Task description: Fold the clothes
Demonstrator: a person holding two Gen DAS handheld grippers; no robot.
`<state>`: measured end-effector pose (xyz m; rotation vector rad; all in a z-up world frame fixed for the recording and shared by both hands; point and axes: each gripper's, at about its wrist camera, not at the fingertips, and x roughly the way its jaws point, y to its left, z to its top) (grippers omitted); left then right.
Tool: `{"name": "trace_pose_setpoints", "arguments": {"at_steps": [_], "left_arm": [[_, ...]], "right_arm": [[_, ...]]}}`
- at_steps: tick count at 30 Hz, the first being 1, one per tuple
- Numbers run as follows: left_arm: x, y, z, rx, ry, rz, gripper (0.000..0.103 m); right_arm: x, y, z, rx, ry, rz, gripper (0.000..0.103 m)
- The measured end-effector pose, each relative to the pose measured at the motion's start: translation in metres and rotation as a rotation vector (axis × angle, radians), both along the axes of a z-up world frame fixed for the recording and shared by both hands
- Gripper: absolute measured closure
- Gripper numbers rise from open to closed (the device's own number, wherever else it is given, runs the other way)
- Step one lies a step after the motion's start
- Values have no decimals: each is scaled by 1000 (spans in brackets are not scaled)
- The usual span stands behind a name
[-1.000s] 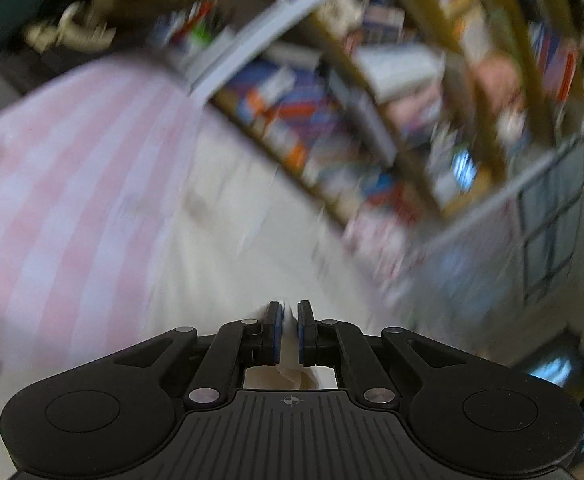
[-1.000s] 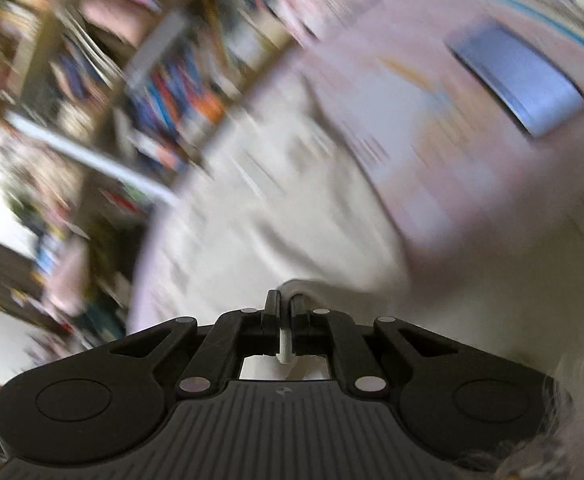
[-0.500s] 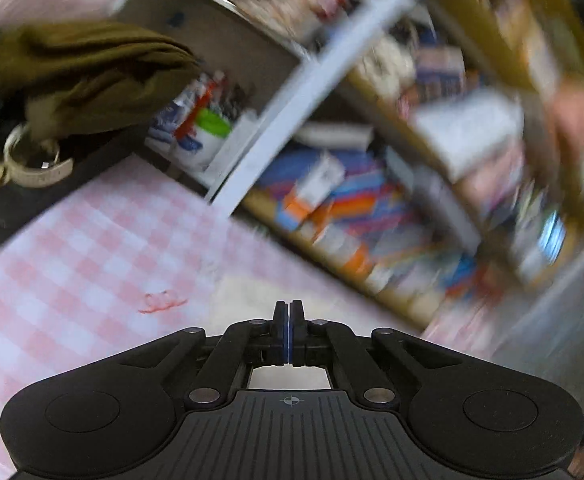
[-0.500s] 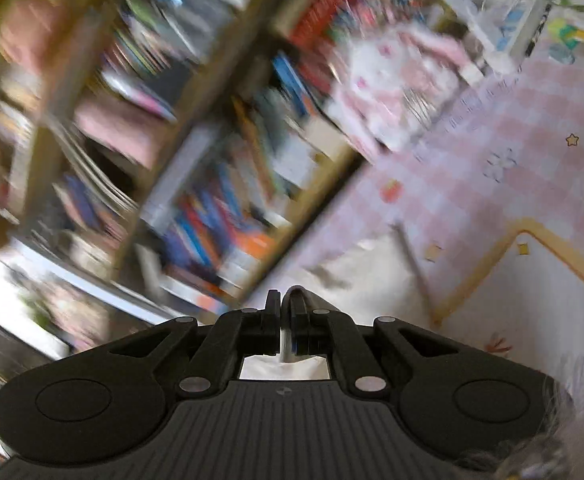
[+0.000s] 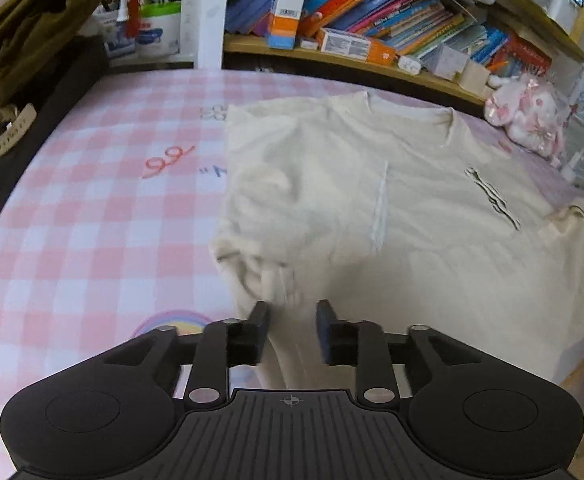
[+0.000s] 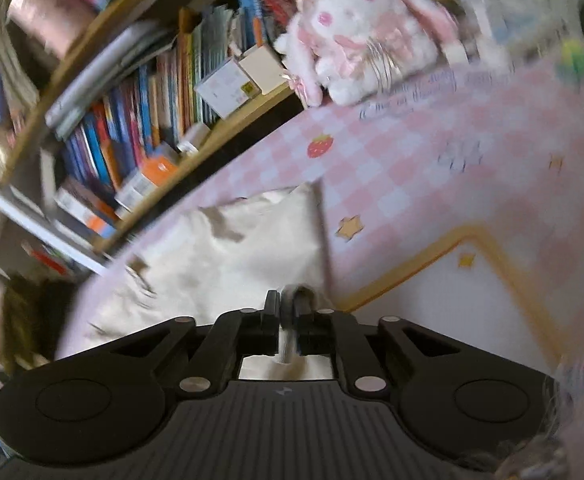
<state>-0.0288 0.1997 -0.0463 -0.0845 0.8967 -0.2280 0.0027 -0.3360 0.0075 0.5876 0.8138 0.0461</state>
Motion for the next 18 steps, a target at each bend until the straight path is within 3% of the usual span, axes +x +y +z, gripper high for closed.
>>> {"name": "trace_pose_setpoints", "arguments": {"at_steps": [1,2,6,9,11,12,14,18], "left_arm": [[3,0,0,7,-4,-2,71],[5,-1,-1,11,-3,-6,70],[14,-2,-4,7,11,-20,68],[18,-4,-4,-15,0,-20,71],[19,-4,-2,-30,-17,-21,83],[18,-3,-1,-33,-23,-20,99],[16,-3,3,-30,-36,-17,100],[2,2,30,-39,-132,-5,100]], "right_arm": [[1,3,2,-60,-1,16,85],[1,5,4,-122,-8,40,70],[-1,16,11,-340,-37,187,54],[-6,18,14,-398,-55,353,44],[-11,18,18,-410,-74,454,31],[-13,18,21,-420,-80,493,28],[-16,18,23,-475,-84,564,26],[-5,33,11,-696,-56,677,28]]}}
